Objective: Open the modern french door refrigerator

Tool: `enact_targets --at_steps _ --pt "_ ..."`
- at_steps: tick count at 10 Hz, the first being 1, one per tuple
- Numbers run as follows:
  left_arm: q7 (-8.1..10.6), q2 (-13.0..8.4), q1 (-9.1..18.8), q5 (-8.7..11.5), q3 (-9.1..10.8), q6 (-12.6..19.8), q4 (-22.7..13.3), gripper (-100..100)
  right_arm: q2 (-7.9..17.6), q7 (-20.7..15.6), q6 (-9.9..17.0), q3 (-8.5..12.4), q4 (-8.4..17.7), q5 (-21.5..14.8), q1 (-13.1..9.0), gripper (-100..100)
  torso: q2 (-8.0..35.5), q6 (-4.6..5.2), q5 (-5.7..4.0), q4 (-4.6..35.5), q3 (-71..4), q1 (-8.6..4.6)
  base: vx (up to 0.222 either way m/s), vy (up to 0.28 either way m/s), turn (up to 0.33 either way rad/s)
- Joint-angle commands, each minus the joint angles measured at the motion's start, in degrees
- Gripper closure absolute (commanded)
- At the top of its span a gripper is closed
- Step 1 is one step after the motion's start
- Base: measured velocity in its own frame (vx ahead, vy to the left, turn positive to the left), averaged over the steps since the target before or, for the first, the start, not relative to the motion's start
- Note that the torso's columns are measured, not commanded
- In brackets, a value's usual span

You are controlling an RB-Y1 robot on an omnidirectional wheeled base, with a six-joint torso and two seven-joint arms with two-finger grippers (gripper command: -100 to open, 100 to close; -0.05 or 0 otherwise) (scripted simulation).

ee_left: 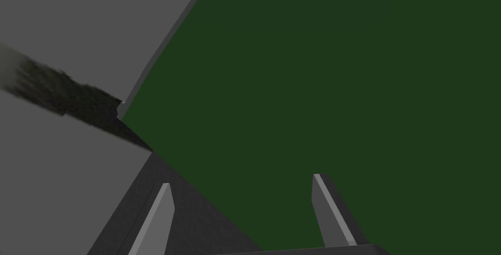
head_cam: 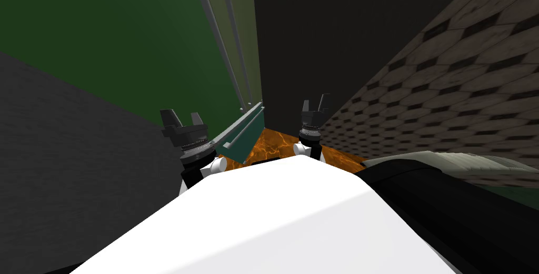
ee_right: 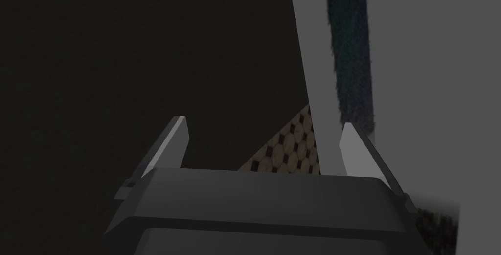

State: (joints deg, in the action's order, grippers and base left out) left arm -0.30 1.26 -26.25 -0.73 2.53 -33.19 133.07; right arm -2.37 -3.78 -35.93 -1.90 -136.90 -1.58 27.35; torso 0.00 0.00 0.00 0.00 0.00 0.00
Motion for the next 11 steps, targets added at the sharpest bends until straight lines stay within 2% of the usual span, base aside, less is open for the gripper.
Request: enact_targets --at_steps 1,9,10,11 --pt "0.00 0.0 0.0 0.0 0.00 0.0 0.0 0 0.0 0.0 0.0 0.0 0.0 0.0 0.0 0 2.3 0.00 0.00 2.3 -4.7 0.00 0.000 0.000 0.000" --pt "0.00 0.0 0.0 0.0 0.00 0.0 0.0 0 0.0 0.0 0.0 0.0 0.0 0.0 0.0 0 35.4 0.00 0.00 35.4 -70.7 0.00 0.000 0.000 0.000" --pt "0.03 -1.7 0.1 -0.1 -0.10 0.2 -0.2 -100 0.0 0.0 0.0 0.0 0.0 0.0 0.0 0 39.6 0.00 0.00 39.6 -79.2 0.00 0.001 0.007 -0.011" --pt "0.06 -3.0 0.1 -0.2 -0.20 0.5 -0.4 -100 0.0 0.0 0.0 0.0 0.0 0.0 0.0 0 41.6 0.00 0.01 41.5 -83.1 0.03 -0.006 0.016 -0.019"
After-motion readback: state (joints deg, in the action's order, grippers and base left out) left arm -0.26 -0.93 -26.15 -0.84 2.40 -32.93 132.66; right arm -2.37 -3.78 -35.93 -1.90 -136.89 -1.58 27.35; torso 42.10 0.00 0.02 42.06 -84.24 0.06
